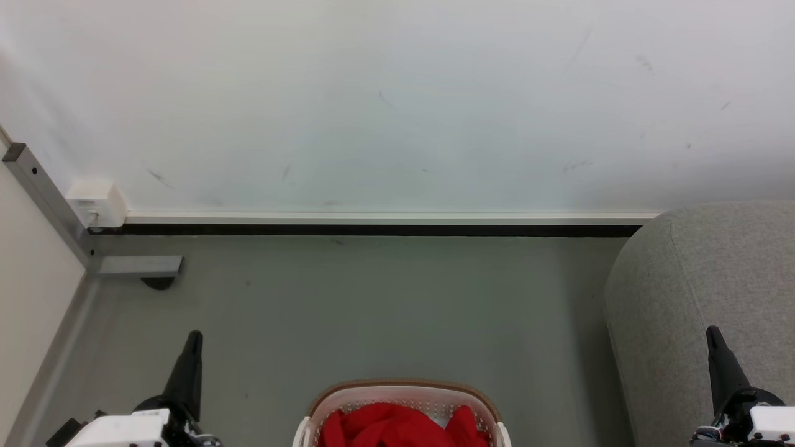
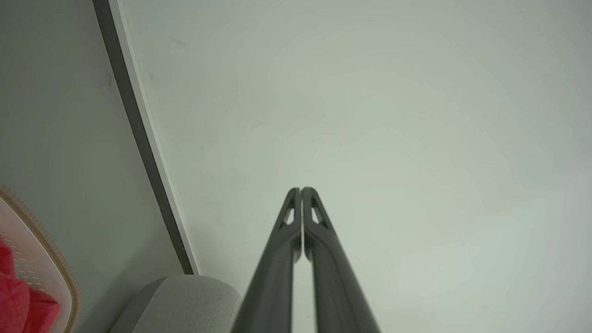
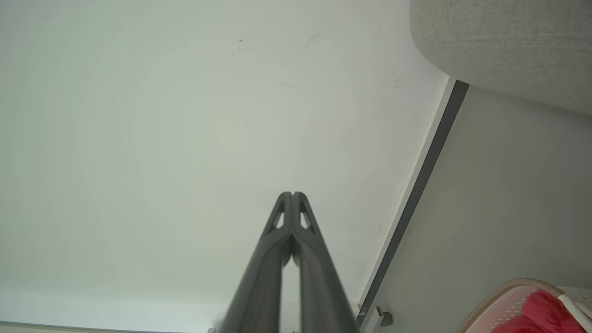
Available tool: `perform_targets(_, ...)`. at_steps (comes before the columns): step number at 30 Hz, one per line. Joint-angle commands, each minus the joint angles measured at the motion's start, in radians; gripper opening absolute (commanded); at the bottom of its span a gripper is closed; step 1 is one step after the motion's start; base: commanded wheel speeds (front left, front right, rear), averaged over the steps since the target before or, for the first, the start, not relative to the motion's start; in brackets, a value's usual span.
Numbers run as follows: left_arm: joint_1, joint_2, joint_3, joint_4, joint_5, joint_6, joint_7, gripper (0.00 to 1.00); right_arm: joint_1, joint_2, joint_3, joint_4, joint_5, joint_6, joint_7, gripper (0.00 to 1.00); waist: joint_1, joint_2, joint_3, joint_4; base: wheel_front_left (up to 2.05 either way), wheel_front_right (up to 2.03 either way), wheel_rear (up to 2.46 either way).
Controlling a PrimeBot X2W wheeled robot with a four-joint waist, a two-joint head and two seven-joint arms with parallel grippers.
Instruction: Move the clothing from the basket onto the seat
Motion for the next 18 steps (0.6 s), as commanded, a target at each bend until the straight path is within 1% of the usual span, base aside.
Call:
perform_targets(1,-0.006,0.008,0.002,-0.002,-0.013,-0.005,0.004,0.0,0.002,0.0,-0.004,-0.005,-0.007,-0.002,0.004,0.0,0.0,0.0,0.0,0.0,0.0,0.0,0.0)
perform_targets(16,-0.006,0.008,0.002,-0.002,-0.013,-0.005,0.004,0.0,0.002,0.0,-0.004,-0.005,-0.007,-0.002,0.004,0.0,0.0,0.0,0.0,0.0,0.0,0.0,0.0)
perform_targets(17,0.001,-0.001,0.0,0.002,0.0,0.0,-0.001,1.0,0.0,0.0,0.001,0.003,0.0,0.0,-0.001,1.0,0.0,0.0,0.0,0.0,0.0,0.0,0.0)
perform_targets(18,0.006,-0.003,0.0,0.008,0.0,0.001,-0.002,1.0,0.003,0.002,0.002,0.01,0.001,0.0,-0.002,1.0,0.0,0.0,0.0,0.0,0.0,0.0,0.0)
